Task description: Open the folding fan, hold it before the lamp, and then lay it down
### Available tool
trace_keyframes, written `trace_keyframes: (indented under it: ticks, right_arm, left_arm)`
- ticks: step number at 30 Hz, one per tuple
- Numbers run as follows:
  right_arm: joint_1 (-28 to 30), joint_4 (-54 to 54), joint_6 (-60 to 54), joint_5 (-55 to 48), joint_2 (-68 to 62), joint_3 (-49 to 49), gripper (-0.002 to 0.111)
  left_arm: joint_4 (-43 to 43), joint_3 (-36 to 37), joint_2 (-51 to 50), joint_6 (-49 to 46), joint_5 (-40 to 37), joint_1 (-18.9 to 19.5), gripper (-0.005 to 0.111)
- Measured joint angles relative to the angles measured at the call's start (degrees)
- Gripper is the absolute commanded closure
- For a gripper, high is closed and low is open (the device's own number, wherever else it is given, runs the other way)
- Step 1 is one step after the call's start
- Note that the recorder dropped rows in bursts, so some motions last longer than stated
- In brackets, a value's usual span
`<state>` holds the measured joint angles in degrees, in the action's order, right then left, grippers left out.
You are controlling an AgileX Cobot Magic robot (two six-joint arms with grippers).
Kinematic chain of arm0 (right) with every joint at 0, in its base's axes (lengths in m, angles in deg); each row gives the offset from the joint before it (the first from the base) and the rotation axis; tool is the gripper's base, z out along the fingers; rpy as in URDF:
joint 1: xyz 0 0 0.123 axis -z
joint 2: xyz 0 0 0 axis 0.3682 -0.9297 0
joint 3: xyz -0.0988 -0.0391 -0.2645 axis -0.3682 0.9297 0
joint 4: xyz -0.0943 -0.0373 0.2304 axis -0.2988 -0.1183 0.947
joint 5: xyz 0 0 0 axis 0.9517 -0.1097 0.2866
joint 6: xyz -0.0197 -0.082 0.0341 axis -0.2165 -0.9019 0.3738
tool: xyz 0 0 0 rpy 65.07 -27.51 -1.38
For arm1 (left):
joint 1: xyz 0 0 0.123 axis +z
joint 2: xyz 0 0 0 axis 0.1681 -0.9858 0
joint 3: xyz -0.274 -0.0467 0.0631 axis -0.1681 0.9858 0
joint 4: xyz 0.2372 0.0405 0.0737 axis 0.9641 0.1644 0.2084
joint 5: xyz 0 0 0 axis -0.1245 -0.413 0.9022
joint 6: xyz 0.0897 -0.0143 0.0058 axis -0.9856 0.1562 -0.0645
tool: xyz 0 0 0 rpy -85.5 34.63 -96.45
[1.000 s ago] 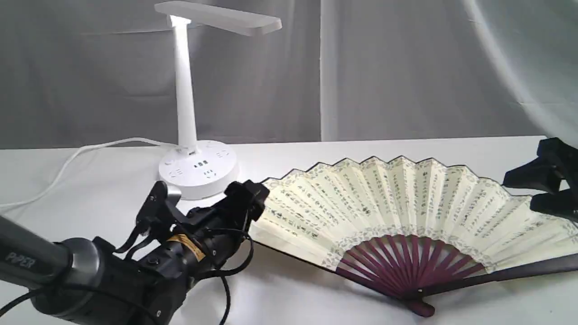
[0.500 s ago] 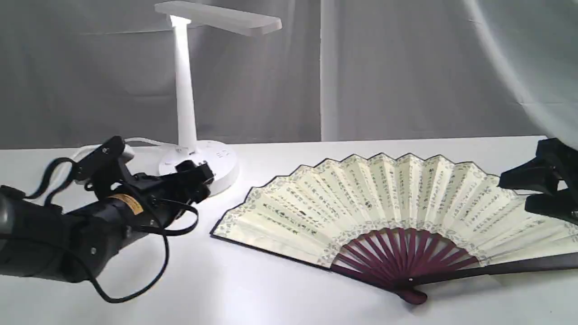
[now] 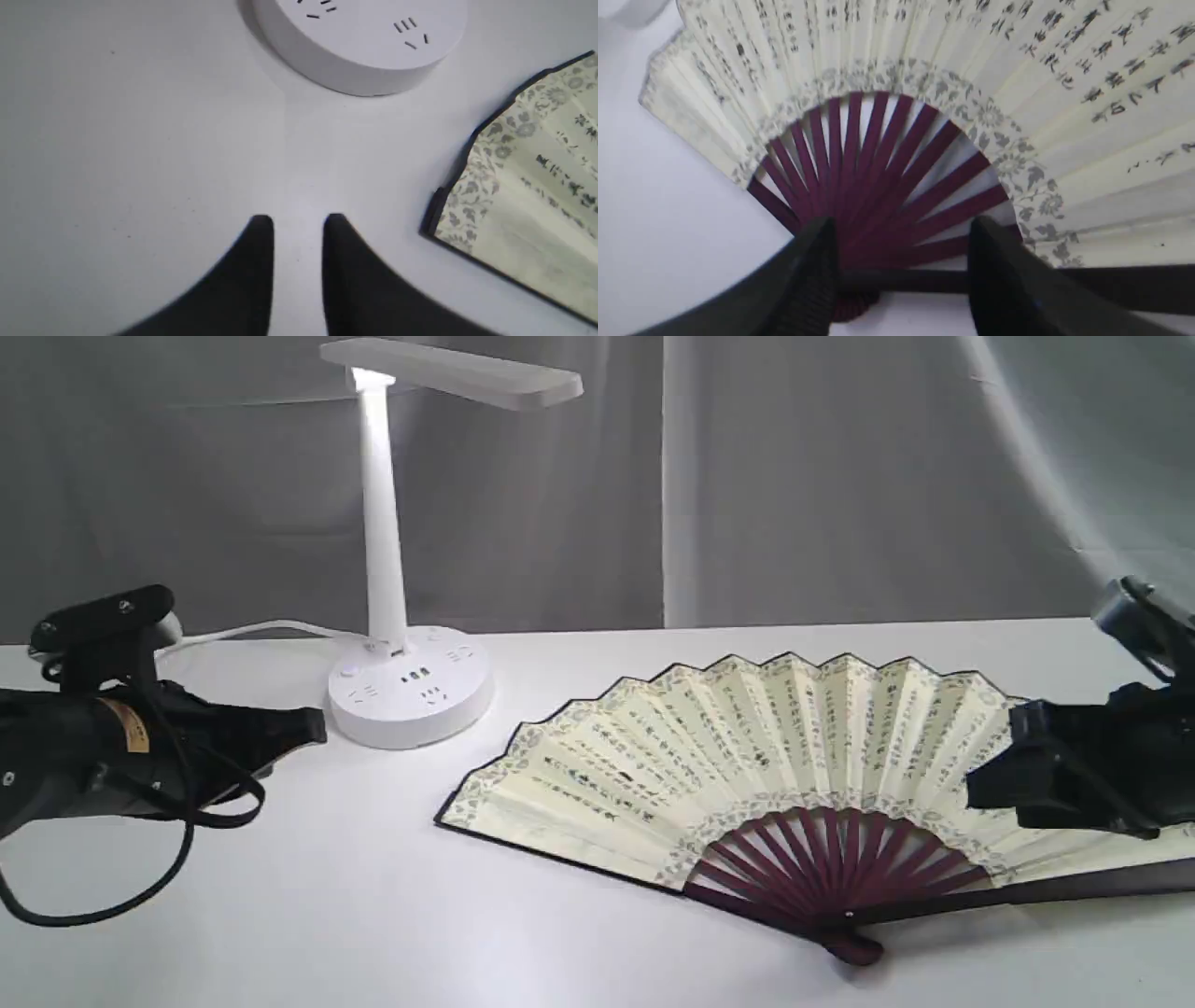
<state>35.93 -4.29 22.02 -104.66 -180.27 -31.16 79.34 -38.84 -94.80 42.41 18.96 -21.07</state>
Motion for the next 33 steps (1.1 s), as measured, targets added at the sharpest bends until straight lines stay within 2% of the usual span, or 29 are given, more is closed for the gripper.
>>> trace_keyframes:
  ticks: [1,6,13,18,22,30,33]
  right_arm:
    - [-0.92,-1.95,1.04,0.78,0.39,0.0,0.069]
    - [-5.23,-11.04,7.21,5.21,3.99,0.0,0.079]
    - [-8.15,-27.4,24.29,7.75,8.39,0.0,0.108]
    - [-8.15,-38.6,34.84,6.3,9.61,0.0,0.108]
    - [-8.15,-45.03,40.55,4.94,11.5,0.0,0.108]
    - [-9.16,-47.92,42.69,2.2,18.4,0.0,0.108]
    - [-9.16,-48.11,42.8,1.02,21.12,0.0,0.108]
  left_arm:
    - [1.08,0.0,0.96,0.0,-1.09,0.0,0.107]
    - [5.54,0.0,5.57,0.0,-6.97,0.0,0.107]
    - [7.83,0.0,9.68,-0.21,-19.8,0.0,0.107]
    - [7.66,0.0,11.51,-1.43,-29.02,0.0,0.107]
    - [3.55,0.0,13.41,-8.99,-33.24,0.0,0.107]
    - [-1.79,0.0,14.01,-19.67,-39.18,0.13,0.107]
    - [-4.43,0.0,14.01,-21.15,-40.68,2.18,0.107]
